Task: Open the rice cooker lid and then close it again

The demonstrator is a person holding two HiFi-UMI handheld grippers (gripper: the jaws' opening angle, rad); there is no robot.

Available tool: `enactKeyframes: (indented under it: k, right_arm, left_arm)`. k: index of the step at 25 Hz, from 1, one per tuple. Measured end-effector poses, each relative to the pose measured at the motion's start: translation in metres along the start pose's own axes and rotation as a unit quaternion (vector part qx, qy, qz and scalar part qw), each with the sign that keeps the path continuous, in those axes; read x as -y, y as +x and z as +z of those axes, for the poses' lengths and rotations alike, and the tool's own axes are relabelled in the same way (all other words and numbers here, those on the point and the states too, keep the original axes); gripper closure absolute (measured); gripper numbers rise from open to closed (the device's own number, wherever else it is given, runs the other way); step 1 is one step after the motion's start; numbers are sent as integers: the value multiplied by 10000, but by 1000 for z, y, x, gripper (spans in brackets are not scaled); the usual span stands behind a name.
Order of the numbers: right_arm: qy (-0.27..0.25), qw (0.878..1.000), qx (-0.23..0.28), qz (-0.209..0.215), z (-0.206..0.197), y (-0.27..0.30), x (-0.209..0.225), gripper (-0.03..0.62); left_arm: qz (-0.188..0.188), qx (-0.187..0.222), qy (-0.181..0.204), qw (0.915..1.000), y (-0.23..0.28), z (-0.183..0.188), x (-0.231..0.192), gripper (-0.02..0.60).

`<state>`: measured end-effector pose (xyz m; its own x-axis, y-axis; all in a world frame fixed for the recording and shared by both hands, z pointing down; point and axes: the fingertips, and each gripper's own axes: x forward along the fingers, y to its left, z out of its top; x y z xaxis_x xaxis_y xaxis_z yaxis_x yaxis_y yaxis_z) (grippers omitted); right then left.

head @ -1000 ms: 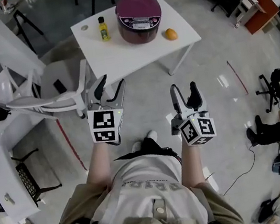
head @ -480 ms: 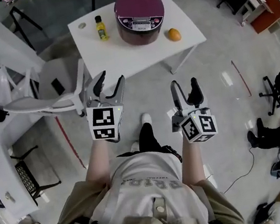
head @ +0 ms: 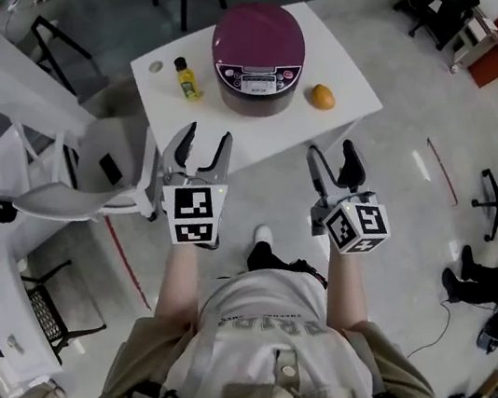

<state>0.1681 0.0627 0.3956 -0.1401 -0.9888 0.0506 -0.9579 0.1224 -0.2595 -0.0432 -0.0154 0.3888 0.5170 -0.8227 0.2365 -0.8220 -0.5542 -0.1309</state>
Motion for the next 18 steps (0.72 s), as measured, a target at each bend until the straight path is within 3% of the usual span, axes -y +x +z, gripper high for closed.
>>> enactKeyframes:
  k: [9, 18]
  right_arm:
    - [-156, 9990, 79, 407, 33, 71, 35, 275]
    - [-156, 9980, -83, 614, 28, 99, 46, 275]
  left_arm:
    - [101, -177, 70, 9998, 57, 13, -11, 282]
    - [333, -295, -71, 9990, 77, 6, -18, 282]
